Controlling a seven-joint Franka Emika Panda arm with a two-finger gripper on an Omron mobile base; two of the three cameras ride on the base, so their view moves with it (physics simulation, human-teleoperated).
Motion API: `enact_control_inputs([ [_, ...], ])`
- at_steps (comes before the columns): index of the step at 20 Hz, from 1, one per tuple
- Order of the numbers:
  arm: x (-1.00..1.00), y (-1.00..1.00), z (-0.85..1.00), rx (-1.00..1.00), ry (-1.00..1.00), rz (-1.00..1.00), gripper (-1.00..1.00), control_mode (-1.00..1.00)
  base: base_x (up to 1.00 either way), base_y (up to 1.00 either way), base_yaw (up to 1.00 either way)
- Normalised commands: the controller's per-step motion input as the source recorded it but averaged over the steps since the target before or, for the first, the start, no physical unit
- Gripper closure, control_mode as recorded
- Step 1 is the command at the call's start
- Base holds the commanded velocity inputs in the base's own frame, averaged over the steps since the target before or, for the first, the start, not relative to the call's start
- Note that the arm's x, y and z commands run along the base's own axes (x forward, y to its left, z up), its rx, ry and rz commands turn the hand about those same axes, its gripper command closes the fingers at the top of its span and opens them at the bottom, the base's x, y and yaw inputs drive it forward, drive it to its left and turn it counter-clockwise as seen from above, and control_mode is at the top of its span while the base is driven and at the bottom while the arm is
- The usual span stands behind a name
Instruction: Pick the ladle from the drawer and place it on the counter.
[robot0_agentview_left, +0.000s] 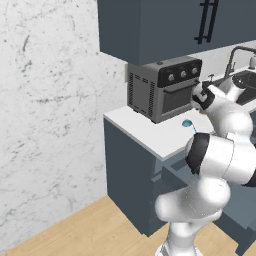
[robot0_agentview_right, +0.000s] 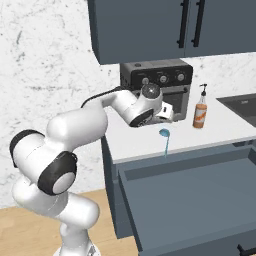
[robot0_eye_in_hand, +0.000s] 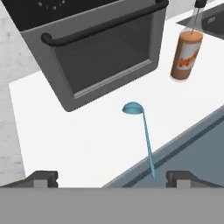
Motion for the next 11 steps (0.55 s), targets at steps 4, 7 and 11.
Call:
enact_control_inputs([
  [4,-1.0,0.32,1.0,0.0,-0.41,0.01,-1.0,-1.0,0.0,0.0,0.0],
  [7,-1.0,0.39,1.0,0.0,-0.42,0.02,-1.0,-1.0,0.0,0.0,0.0],
  [11,-0.98,0.27,1.0,0.0,-0.45,0.0,-1.0,-1.0,0.0,0.0,0.0],
])
